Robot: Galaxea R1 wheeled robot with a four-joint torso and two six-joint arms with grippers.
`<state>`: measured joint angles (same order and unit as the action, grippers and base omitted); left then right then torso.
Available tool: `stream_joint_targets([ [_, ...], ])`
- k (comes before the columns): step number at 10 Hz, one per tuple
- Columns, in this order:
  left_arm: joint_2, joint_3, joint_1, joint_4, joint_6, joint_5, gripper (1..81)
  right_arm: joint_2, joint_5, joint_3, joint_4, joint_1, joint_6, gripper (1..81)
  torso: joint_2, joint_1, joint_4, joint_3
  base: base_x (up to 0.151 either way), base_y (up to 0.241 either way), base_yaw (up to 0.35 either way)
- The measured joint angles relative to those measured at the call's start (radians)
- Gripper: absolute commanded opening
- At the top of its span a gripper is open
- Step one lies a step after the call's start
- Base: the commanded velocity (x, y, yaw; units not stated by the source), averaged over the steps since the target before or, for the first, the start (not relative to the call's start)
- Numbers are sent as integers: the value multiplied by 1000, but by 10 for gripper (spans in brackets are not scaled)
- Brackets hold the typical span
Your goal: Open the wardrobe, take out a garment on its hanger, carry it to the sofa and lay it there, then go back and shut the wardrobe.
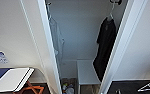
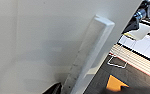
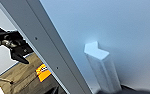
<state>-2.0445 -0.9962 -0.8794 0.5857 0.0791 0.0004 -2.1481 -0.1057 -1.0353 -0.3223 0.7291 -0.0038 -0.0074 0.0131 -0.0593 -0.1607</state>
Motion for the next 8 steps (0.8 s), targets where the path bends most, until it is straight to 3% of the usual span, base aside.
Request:
stream_joint_targets([
  [3, -3, 0, 0, 0, -1, -2, 811, 38, 8, 22, -4, 20, -2, 811, 0, 0, 0, 0, 0, 0, 0],
  [8, 7, 0, -13, 1, -4, -25, 811, 59, -21, 43, -66, 27, -5, 811, 0, 0, 0, 0, 0, 0, 0],
])
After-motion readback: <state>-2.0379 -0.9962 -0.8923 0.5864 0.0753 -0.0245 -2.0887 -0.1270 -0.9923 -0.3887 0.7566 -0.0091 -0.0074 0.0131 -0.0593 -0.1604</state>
